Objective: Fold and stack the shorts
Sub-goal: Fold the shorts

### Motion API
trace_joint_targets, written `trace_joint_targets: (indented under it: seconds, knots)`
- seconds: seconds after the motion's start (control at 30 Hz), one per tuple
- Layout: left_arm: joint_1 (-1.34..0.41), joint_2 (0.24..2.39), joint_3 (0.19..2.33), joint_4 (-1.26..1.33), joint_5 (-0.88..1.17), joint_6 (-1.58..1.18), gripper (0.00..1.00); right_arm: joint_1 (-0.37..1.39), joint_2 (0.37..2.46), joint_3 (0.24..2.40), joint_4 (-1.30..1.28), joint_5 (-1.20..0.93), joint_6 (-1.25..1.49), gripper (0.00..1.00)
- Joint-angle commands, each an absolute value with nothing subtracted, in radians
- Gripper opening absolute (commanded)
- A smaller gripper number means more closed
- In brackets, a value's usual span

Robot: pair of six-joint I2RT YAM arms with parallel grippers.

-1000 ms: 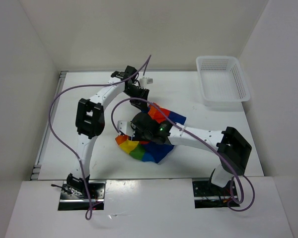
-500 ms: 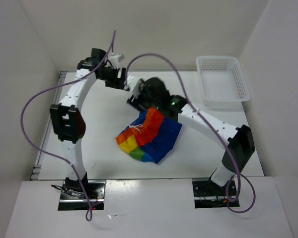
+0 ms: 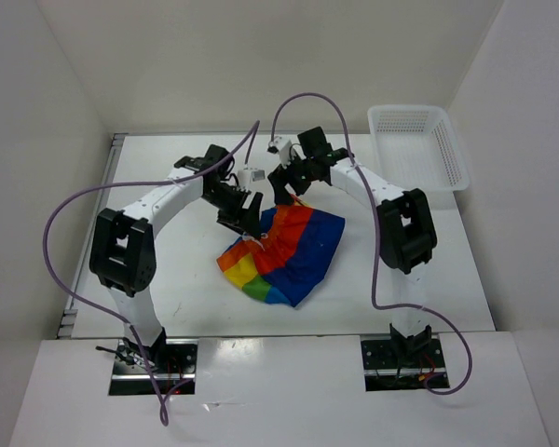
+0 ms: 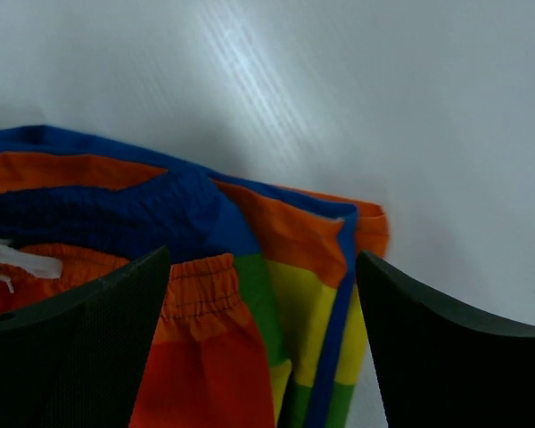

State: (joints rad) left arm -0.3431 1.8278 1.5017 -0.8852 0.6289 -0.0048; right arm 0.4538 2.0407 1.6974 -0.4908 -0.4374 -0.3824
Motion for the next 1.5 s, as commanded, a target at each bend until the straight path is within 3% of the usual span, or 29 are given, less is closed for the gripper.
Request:
trace_joint_targets:
  seconds: [0.0,0.13,0.27,0.43,0.63,0.67,0.73,0.87,1.2,1.33,1.37,1.4,1.43,1.47]
  knots:
    - [-0.362,1.821,1.485,-0.798,0.571,0.000,0.83,0.460,2.060,1.759,-0.554,-0.542,-0.379,0.89]
    - [-0.380,1.856,1.457,-0.766,0.543,0.000,0.83,0.434,2.074,1.740,-0.572,-0.557,-0.402,0.90]
    - [-0.400,1.910,1.448,-0.747,0.543,0.000,0.79,0.434,2.074,1.686,-0.626,-0.612,-0.423,0.82]
    - [-0.400,1.977,1.448,-0.723,0.511,0.000,0.57,0.434,2.065,1.603,-0.635,-0.614,-0.423,0.74]
    - [-0.400,1.999,1.468,-0.710,0.511,0.000,0.37,0.434,2.075,1.606,-0.604,-0.591,-0.399,0.29]
    - [-0.400,1.999,1.468,-0.710,0.502,0.000,0.30,0.434,2.075,1.615,-0.589,-0.580,-0.378,0.12]
    - [-0.400,1.999,1.468,-0.721,0.502,0.000,0.23,0.434,2.085,1.638,-0.552,-0.552,-0.358,0.00]
    - [-0.391,1.977,1.448,-0.730,0.492,0.000,0.09,0.402,2.095,1.718,-0.482,-0.509,-0.244,0.00]
    - [-0.362,1.934,1.373,-0.739,0.462,0.000,0.07,0.368,2.160,1.801,-0.396,-0.397,-0.149,0.00]
    - [-0.362,1.934,1.373,-0.739,0.453,0.000,0.07,0.368,2.189,1.838,-0.348,-0.253,-0.140,0.00]
    - [-0.362,1.934,1.373,-0.739,0.453,0.000,0.07,0.368,2.189,1.854,-0.348,-0.235,-0.140,0.08]
    - [-0.362,1.934,1.373,-0.739,0.453,0.000,0.07,0.368,2.189,1.864,-0.348,-0.224,-0.149,0.25]
    - [-0.362,1.934,1.373,-0.739,0.453,0.000,0.07,0.368,2.198,1.887,-0.348,-0.224,-0.149,0.68]
    - [-0.362,1.934,1.373,-0.739,0.453,0.000,0.09,0.368,2.198,1.900,-0.348,-0.244,-0.159,0.81]
